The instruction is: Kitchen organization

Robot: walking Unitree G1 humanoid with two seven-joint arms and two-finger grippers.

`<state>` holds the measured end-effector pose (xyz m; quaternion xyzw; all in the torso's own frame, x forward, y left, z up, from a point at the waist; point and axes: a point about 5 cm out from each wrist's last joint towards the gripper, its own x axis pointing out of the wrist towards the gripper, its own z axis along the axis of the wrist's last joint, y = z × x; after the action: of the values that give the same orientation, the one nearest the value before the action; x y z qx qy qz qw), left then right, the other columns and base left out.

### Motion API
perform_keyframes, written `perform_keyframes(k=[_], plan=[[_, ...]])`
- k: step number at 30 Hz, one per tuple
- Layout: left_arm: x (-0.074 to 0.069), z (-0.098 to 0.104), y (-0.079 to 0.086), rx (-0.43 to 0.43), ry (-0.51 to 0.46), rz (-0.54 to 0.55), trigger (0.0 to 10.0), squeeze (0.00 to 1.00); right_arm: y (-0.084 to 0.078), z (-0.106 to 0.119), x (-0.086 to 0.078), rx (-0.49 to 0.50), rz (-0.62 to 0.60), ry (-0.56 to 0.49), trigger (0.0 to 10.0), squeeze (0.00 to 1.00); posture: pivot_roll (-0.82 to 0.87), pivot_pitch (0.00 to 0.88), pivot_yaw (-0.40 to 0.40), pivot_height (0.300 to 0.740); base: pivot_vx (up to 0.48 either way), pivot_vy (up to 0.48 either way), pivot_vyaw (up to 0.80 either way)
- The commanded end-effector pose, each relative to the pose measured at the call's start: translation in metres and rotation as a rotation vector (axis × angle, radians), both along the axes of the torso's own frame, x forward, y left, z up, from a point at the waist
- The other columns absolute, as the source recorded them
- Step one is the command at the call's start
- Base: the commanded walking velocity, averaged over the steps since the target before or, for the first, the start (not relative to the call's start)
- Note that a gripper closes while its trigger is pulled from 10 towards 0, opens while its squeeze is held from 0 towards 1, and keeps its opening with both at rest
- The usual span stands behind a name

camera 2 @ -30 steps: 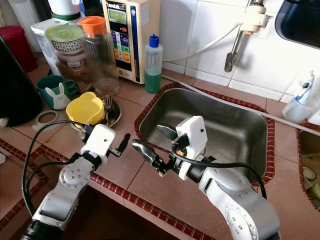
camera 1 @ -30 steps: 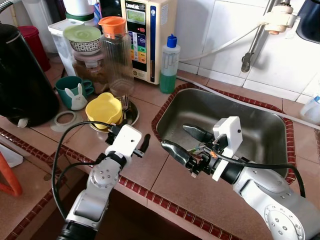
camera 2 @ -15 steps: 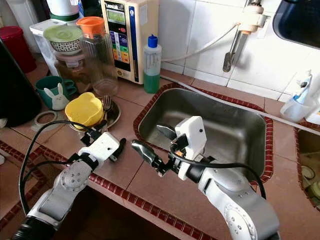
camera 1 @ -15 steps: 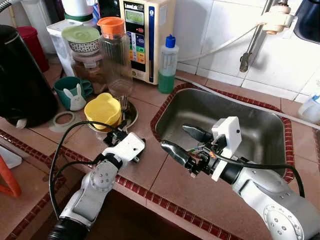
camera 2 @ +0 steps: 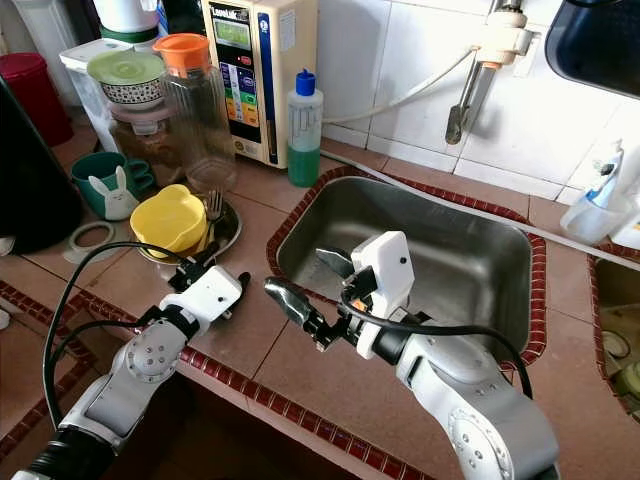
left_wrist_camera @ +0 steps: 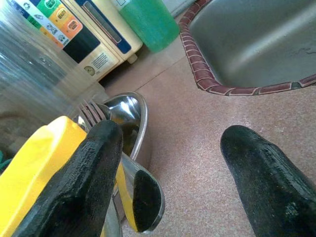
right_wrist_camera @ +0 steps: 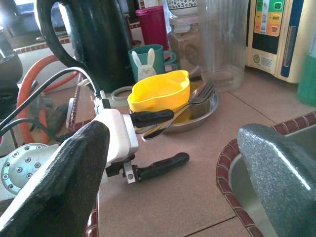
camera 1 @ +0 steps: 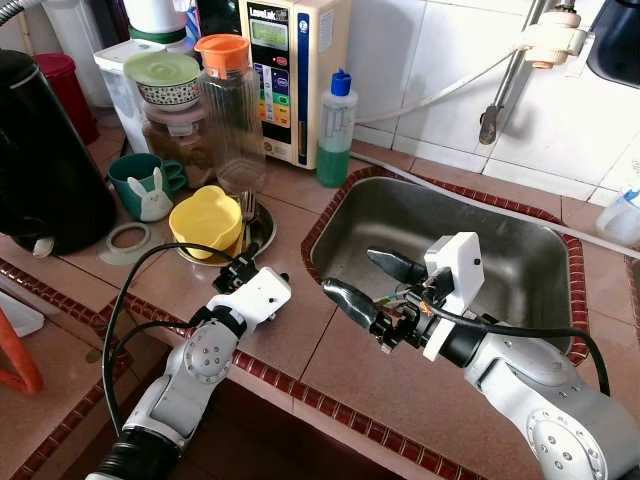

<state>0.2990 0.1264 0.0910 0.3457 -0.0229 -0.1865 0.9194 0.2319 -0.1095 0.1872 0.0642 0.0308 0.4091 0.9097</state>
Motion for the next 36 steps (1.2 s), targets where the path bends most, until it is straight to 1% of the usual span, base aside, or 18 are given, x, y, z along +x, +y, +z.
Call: perform_keyframes(k=[1, 16, 22, 28, 36], plan=[[0.002, -0.001, 0.001, 0.010, 0.003, 0.007, 0.0, 0.00, -0.001, 0.005, 0.001, 0.004, -0.007, -0.029, 10.0, 0.00, 0.07, 0.035, 0.006, 0.740, 0.000, 0.000, 0.00], [0.003, 0.000, 0.001, 0.004, -0.006, 0.002, 0.0, 0.00, -0.001, 0.004, 0.001, -0.001, -0.010, -0.024, 10.0, 0.00, 0.07, 0.037, 0.006, 0.740, 0.000, 0.000, 0.00], [0.004, 0.002, -0.001, 0.003, -0.022, -0.003, 0.0, 0.00, -0.002, 0.004, 0.001, 0.000, -0.011, -0.024, 10.0, 0.00, 0.07, 0.035, 0.007, 0.740, 0.000, 0.000, 0.00], [0.007, 0.011, -0.002, -0.011, -0.073, 0.002, 0.0, 0.00, -0.002, 0.003, 0.001, -0.002, -0.013, -0.021, 10.0, 0.00, 0.07, 0.036, 0.006, 0.740, 0.000, 0.000, 0.00], [0.007, 0.012, -0.002, -0.012, -0.081, 0.005, 0.0, 0.00, -0.002, 0.003, 0.001, -0.004, -0.013, -0.021, 10.0, 0.00, 0.07, 0.035, 0.006, 0.740, 0.000, 0.000, 0.00]])
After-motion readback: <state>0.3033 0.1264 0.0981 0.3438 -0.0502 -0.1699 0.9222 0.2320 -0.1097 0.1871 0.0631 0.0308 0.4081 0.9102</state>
